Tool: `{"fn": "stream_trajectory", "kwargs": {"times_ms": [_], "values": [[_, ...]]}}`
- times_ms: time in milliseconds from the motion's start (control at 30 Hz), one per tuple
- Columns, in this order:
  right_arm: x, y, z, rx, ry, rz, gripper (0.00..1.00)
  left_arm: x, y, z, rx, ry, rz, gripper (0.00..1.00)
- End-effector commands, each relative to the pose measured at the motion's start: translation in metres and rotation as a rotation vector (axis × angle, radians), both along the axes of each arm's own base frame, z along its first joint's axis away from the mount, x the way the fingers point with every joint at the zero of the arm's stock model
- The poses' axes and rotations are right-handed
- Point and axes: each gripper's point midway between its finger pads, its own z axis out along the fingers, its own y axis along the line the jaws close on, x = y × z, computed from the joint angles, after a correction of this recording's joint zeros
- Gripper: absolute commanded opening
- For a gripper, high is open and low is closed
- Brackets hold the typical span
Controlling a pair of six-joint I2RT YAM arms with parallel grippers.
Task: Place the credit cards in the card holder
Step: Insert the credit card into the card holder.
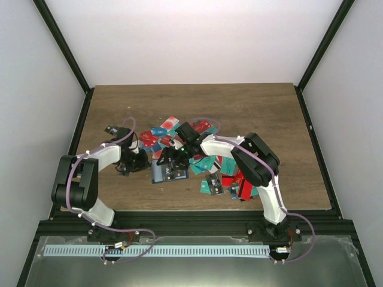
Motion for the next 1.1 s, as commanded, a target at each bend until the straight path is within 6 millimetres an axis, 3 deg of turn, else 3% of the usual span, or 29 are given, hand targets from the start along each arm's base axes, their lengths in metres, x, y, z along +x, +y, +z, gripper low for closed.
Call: {"fn": "stream_trajectory", "kwargs": {"times_ms": [0, 167, 300, 567, 733, 933, 1067], "values": [[-0.004, -0.007, -0.01, -0.107, 0.025, 0.017, 0.82, -0.01, 0.014, 0.009, 0.111, 0.018, -0.012, 0.18], [-0.007, -0.001, -0.01, -0.121, 0.057, 0.015, 0.82, -0.004, 0.011, 0.046, 0.095, -0.066, -0.01, 0.17], [-0.011, -0.003, -0.015, -0.155, 0.091, 0.024, 0.82, -0.009, -0.008, 0.055, -0.025, -0.102, -0.034, 0.16], [-0.025, -0.01, -0.028, -0.23, 0.183, 0.027, 0.81, -0.029, -0.03, 0.028, -0.115, -0.035, -0.091, 0.14], [-0.026, -0.005, -0.026, -0.222, 0.207, 0.015, 0.81, -0.039, -0.033, 0.014, -0.108, 0.011, -0.104, 0.11], [-0.019, 0.011, -0.023, -0.186, 0.23, -0.005, 0.79, -0.047, -0.035, 0.006, -0.122, 0.041, -0.108, 0.12], [-0.017, 0.032, -0.021, -0.17, 0.231, 0.008, 0.79, -0.048, -0.037, 0.007, -0.133, 0.038, -0.118, 0.12]]}}
